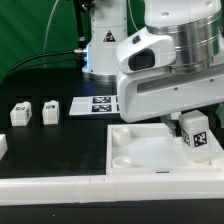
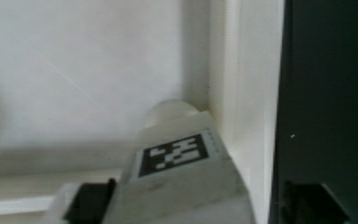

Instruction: Assemble one leg

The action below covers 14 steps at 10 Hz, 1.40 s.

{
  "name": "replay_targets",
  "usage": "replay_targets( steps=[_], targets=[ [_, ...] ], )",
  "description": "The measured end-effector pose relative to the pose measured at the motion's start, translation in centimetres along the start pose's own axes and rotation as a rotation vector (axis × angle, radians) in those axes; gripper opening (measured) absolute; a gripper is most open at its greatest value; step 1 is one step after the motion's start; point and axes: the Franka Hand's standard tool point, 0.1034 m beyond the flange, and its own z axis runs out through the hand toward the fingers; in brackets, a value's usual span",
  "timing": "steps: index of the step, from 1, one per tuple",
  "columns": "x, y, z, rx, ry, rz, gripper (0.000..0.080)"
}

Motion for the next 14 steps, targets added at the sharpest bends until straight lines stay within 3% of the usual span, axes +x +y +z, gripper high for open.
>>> replay_targets(
  steps=[1,2,5,14],
  targets=[
    [0.01,0.06,-0.01,0.0,0.0,0.001,0.0391],
    [0.01,0.06,-0.01,0.0,0.0,0.001,0.0291],
    [0.03,0.04,-0.02,0.002,0.001,0.062,0.0291],
    [0.23,-0.29,0.07,0.014,0.014,0.996,0.0294]
  ],
)
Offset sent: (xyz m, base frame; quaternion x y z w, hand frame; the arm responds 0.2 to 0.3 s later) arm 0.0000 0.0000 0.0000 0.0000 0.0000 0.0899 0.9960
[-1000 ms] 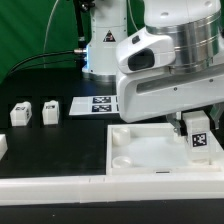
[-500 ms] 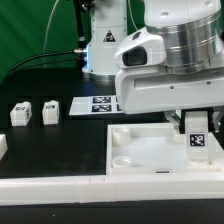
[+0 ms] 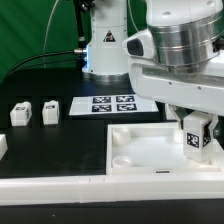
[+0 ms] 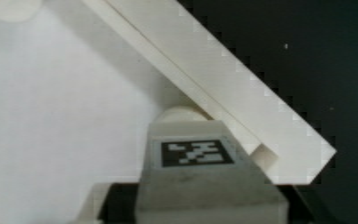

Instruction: Assemble one leg

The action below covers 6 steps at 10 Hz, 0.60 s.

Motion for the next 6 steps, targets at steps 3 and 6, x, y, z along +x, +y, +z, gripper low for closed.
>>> replay_targets(
  steps=[3,6],
  targets=[
    [0.02,-0.06,-0.06,0.01,-0.015,0.275,0.0294],
    [-0.1,-0.12,-0.03,0.011,-0.017,0.261,0.0509]
  ],
)
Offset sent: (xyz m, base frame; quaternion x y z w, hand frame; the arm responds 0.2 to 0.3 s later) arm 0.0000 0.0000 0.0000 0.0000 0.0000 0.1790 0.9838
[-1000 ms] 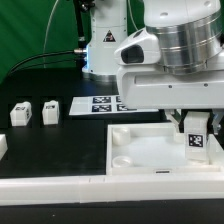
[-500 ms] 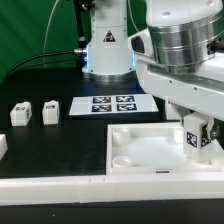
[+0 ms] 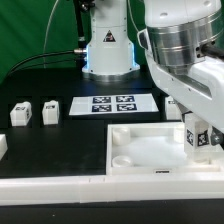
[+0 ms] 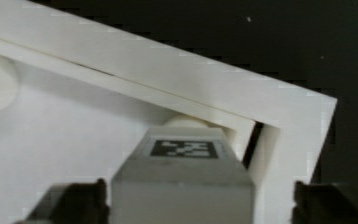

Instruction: Assemble one leg

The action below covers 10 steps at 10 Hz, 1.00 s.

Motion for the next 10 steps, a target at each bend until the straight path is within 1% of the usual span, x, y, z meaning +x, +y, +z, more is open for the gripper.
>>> replay_targets(
  steps=[1,2,3,4,6,7,10],
  targets=[
    [0.0,0.0,0.0,0.0,0.0,-0.053,0.0618],
    [-0.2,0.1,0.1,-0.011,0.001,-0.097,0.0618],
    [-0.8,0.1,0.3,-0.032,-0.003,-0.174,0.0644],
    [-1.0,0.2,0.3,-0.057,-0.003,-0.347,0.0644],
    [-0.6,0.4,0.2,-0.089,0.01,-0.687,0.0649],
    [-0.4,0.5,0.2,-0.095,0.007,-0.835,0.0649],
    [0.5,0.6,0.0,-0.097,-0.007,-1.193,0.0649]
  ],
)
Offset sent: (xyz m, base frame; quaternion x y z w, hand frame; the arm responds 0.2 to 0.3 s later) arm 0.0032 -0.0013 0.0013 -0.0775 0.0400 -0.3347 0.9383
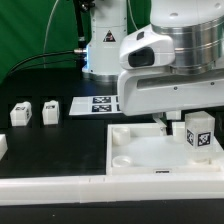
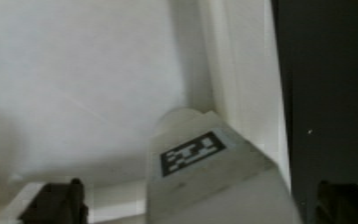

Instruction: Assemble one leg

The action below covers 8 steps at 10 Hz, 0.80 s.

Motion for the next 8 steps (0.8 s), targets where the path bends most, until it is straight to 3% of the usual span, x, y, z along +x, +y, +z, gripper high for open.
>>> replay_targets(
  steps=[2,5,6,7,8],
  targets=[
    [0.0,0.05,0.05,-0.002,0.0,-0.203,0.0649],
    [-0.01,0.06,0.07,-0.002,0.0,-0.214,0.0649],
    [-0.01,0.06,0.08,-0.002,0.0,-0.214,0.055],
    [-0.01,0.06,0.08,-0.002,0.0,-0.214,0.055],
    [-0.01,0.06,0.09,-0.002,0.0,-0.214,0.0368]
  ],
)
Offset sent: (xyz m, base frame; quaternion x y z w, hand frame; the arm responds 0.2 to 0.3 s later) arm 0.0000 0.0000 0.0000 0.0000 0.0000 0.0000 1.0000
